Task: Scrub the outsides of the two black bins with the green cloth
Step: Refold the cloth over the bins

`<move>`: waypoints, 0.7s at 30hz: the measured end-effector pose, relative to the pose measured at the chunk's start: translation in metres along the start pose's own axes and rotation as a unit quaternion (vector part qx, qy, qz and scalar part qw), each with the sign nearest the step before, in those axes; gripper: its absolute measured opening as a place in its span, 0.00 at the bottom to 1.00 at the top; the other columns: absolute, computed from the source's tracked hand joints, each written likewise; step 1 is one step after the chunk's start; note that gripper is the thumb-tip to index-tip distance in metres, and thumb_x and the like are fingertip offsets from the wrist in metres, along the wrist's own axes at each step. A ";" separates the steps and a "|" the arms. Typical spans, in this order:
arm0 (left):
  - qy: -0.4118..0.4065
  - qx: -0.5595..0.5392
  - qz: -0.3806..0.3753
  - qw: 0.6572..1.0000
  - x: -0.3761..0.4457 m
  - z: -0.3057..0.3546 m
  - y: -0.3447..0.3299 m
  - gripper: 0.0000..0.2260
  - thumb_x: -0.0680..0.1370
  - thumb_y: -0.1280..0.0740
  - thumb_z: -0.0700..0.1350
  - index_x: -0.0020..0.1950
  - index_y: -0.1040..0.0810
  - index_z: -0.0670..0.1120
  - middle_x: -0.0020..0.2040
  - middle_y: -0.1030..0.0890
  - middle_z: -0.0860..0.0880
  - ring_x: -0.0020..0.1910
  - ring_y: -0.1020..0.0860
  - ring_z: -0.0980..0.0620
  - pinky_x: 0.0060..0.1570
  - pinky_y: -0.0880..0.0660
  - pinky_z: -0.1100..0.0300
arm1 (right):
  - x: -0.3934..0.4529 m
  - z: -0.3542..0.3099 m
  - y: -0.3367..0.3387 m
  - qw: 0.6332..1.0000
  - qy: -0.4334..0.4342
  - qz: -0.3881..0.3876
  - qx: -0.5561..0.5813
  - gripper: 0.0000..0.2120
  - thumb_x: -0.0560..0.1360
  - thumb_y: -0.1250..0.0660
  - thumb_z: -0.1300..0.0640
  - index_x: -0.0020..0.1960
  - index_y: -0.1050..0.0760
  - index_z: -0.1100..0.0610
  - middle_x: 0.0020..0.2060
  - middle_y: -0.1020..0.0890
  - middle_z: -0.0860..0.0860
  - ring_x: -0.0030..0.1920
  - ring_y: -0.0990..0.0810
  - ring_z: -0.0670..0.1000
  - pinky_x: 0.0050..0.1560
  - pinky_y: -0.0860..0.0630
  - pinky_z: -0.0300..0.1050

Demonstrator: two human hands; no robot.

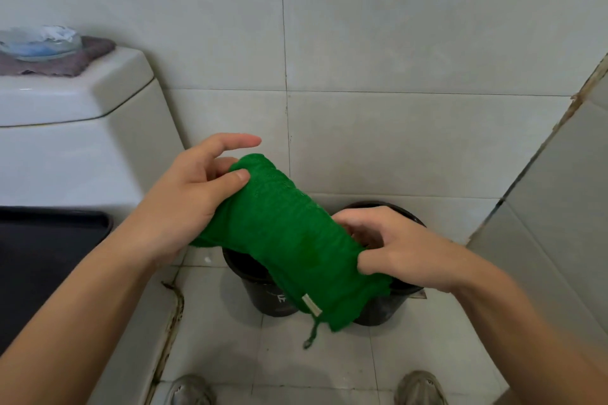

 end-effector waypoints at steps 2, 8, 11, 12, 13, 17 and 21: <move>0.000 0.006 0.005 1.000 0.001 -0.002 0.003 0.16 0.81 0.39 0.34 0.59 0.22 0.52 0.49 0.25 0.26 0.43 0.25 0.43 0.43 0.28 0.54 | 0.003 0.003 -0.005 1.000 0.002 -0.005 0.025 0.24 0.65 0.40 0.66 0.58 0.21 0.53 0.52 0.16 0.50 0.54 0.17 0.52 0.53 0.19 0.58; -0.019 0.082 -0.001 0.996 0.010 -0.019 -0.009 0.14 0.80 0.37 0.34 0.54 0.21 0.53 0.42 0.19 0.42 0.39 0.22 0.53 0.39 0.26 0.66 | -0.001 -0.007 -0.010 0.993 0.054 -0.030 0.101 0.26 0.65 0.44 0.71 0.52 0.19 0.49 0.46 0.15 0.44 0.49 0.17 0.47 0.45 0.23 0.38; -0.042 0.167 -0.001 0.985 0.013 -0.029 -0.026 0.14 0.78 0.33 0.35 0.54 0.24 0.55 0.47 0.19 0.51 0.43 0.20 0.59 0.48 0.24 0.64 | -0.002 -0.009 -0.008 0.988 0.079 -0.014 0.133 0.25 0.65 0.44 0.72 0.49 0.18 0.49 0.42 0.16 0.45 0.45 0.17 0.46 0.42 0.23 0.37; -0.057 0.194 0.012 0.979 0.012 -0.030 -0.030 0.13 0.78 0.32 0.38 0.55 0.25 0.55 0.50 0.19 0.54 0.46 0.20 0.61 0.52 0.23 0.62 | -0.001 -0.009 -0.006 0.986 0.078 -0.001 0.149 0.25 0.65 0.44 0.72 0.48 0.18 0.50 0.42 0.16 0.47 0.44 0.17 0.46 0.41 0.23 0.38; -0.069 0.201 0.024 0.977 0.009 -0.027 -0.033 0.10 0.78 0.32 0.42 0.56 0.25 0.56 0.51 0.20 0.57 0.50 0.20 0.63 0.53 0.22 0.61 | 0.000 -0.006 -0.003 0.984 0.076 0.016 0.163 0.24 0.64 0.44 0.71 0.48 0.17 0.51 0.41 0.15 0.50 0.44 0.17 0.47 0.41 0.22 0.39; -0.067 0.123 -0.063 0.988 -0.012 -0.013 -0.055 0.22 0.72 0.39 0.64 0.61 0.22 0.56 0.54 0.17 0.61 0.55 0.21 0.67 0.54 0.24 0.69 | 0.001 0.004 0.010 0.985 0.061 0.059 0.148 0.26 0.63 0.43 0.69 0.57 0.19 0.58 0.49 0.16 0.59 0.49 0.17 0.58 0.48 0.20 0.52; -0.043 0.208 -0.120 0.970 -0.019 -0.026 -0.072 0.34 0.67 0.35 0.67 0.72 0.32 0.58 0.60 0.21 0.61 0.59 0.22 0.63 0.58 0.22 0.57 | -0.001 0.000 0.008 0.990 0.071 0.056 0.104 0.23 0.68 0.43 0.72 0.55 0.20 0.56 0.46 0.15 0.55 0.45 0.16 0.55 0.41 0.21 0.45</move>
Point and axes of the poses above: each hand's wrist, its own x-axis towards the middle knuckle, its own y-axis out of the back of the hand, z = x × y, the point moved 7 cm from there along x, towards the middle knuckle
